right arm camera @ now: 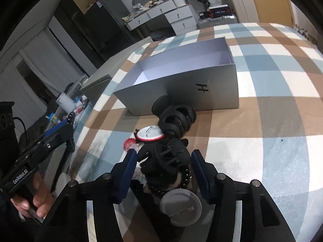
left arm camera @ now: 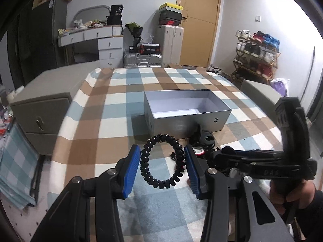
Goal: Organize jewelry
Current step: 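Lift the bracelet with the left gripper while the right gripper grasps a black hair clip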
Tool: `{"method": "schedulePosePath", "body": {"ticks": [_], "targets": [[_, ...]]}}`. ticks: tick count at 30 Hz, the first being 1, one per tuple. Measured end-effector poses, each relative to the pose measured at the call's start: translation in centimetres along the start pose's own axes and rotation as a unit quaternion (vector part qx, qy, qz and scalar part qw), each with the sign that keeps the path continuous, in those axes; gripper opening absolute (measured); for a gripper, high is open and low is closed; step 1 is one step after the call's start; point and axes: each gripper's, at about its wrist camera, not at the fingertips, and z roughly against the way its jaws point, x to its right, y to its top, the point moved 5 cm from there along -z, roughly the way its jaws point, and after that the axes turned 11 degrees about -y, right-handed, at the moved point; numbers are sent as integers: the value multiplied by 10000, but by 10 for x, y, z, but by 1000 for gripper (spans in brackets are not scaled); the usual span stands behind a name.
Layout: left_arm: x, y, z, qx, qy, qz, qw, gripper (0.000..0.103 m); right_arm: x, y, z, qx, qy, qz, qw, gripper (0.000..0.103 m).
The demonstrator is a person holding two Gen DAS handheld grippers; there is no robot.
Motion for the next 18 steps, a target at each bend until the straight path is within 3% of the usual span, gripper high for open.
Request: {"method": "schedulePosePath", "body": {"ticks": [12,18], "targets": [[7,6,3,52,3,-54,10000,39,-20,-23,68,438,106,17,9990,40],[6,15,1,79,-32,-7,10000,39,-11,-3,93,848,393,-75,9956,40]]}}
